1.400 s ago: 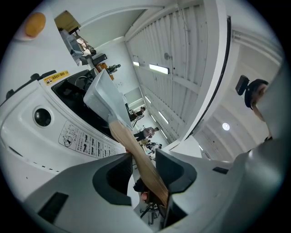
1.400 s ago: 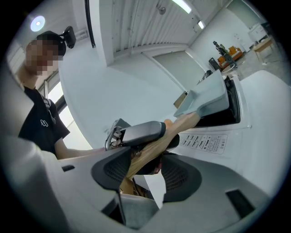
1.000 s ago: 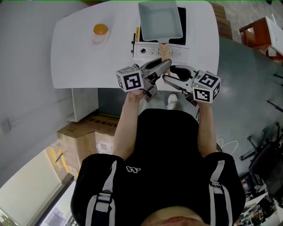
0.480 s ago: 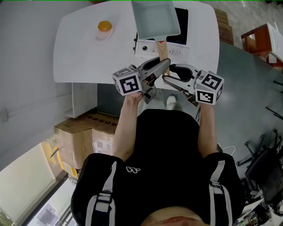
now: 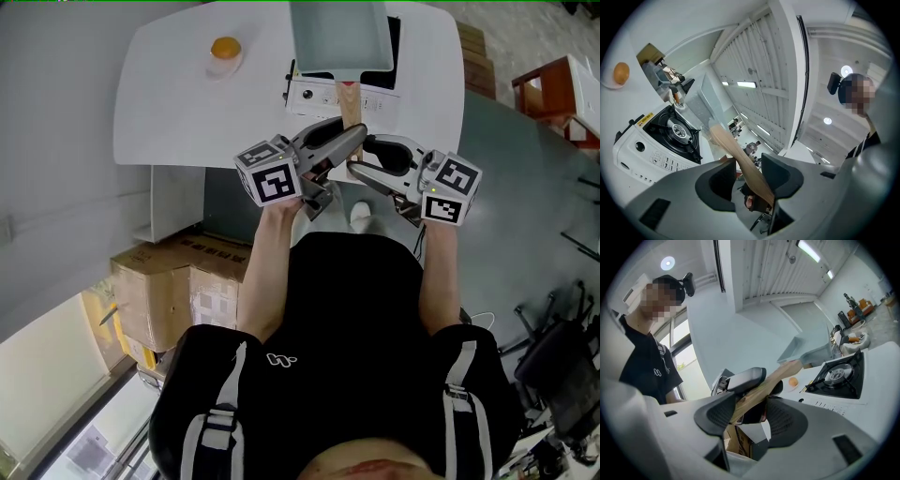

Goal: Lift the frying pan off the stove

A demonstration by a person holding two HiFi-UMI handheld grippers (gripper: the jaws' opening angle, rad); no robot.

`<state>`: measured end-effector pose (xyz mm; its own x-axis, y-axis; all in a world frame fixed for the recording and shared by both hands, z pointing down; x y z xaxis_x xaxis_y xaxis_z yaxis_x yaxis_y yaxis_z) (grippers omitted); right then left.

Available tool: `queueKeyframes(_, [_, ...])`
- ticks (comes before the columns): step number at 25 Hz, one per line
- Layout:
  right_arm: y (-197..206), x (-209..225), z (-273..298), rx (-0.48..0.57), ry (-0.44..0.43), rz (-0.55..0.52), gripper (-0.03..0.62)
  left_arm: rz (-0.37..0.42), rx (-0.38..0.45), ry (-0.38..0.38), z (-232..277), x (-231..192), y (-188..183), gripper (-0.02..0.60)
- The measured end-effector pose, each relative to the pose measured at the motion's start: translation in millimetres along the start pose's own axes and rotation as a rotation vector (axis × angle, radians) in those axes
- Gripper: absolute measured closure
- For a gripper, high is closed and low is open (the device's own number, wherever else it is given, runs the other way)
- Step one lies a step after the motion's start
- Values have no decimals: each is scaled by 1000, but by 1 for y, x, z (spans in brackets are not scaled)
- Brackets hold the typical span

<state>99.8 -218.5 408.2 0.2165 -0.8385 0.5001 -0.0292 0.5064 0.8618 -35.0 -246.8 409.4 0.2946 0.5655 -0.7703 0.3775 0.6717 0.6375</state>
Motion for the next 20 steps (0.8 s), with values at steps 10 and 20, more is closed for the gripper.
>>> queueKeyframes(10, [1,1,0,-10,-8,2,379,-13,4,-7,0,0,1,408])
queueKeyframes(20, [2,0,-2,-18,-8,-4,379,-20,8,0,0,0,3,408])
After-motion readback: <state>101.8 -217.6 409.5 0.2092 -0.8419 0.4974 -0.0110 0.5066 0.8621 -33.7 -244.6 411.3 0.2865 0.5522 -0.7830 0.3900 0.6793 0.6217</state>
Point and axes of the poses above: the fingertips, and each gripper's own axes: z forward along the fingers, x to its right, y out of its underside, the point moved 8 cm from there along -z, backward along the fingers, and after that the axes turned 2 degrees about -z, right-handed, at the moved point
